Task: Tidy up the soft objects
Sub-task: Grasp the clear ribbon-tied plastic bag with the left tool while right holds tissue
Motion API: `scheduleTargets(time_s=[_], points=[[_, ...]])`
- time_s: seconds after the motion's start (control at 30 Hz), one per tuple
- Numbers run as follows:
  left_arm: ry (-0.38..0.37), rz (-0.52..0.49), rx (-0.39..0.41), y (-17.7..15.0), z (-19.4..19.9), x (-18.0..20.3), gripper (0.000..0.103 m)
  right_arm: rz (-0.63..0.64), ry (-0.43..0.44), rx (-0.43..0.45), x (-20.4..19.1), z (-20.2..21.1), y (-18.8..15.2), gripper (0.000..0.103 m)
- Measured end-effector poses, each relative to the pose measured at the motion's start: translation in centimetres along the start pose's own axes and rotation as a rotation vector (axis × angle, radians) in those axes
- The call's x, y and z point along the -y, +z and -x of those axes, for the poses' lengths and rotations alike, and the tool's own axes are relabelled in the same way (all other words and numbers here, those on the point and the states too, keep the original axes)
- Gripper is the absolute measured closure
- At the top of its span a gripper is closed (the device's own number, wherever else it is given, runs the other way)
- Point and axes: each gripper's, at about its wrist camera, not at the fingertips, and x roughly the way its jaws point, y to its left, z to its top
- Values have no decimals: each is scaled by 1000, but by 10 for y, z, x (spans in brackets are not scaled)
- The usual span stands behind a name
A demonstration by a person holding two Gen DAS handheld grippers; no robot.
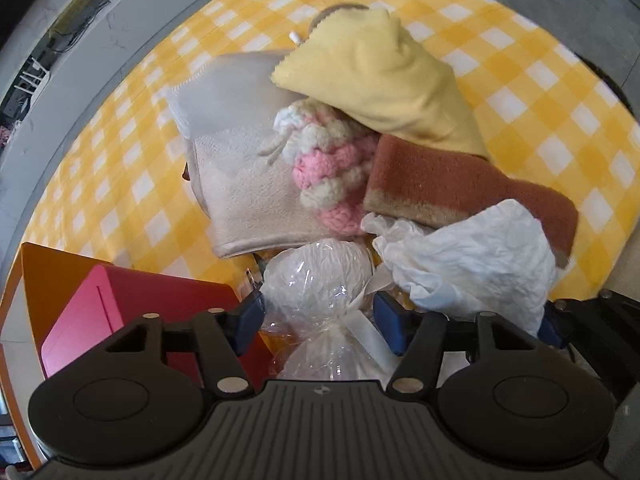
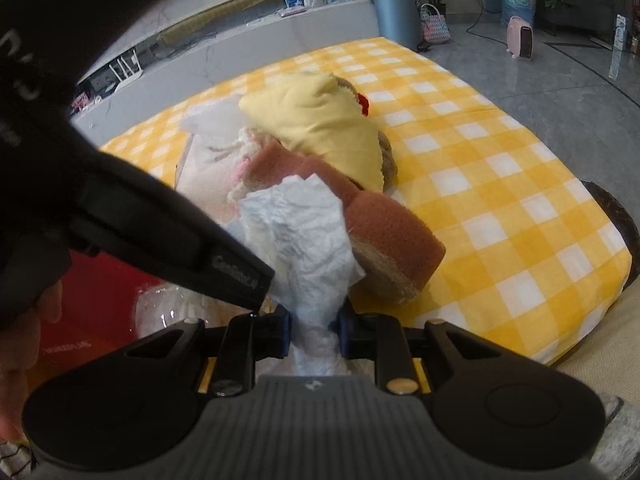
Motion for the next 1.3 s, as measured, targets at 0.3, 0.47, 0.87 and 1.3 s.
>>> scheduleTargets(time_s=[0.3,0.47,0.87,1.3], points=[[66,-9,-19,5,-21,7,27,-5,7,2,0,0,0,82],[63,-60,41,-5,-9,9,33,-7,19,-1,0,1,0,82],[-71,-87,234,-46,58,-4,37,3,140,0,-1,8,-1,82],[-296,147,433,-83,139,-79,37,-82,518,50,12,24,-1,83]])
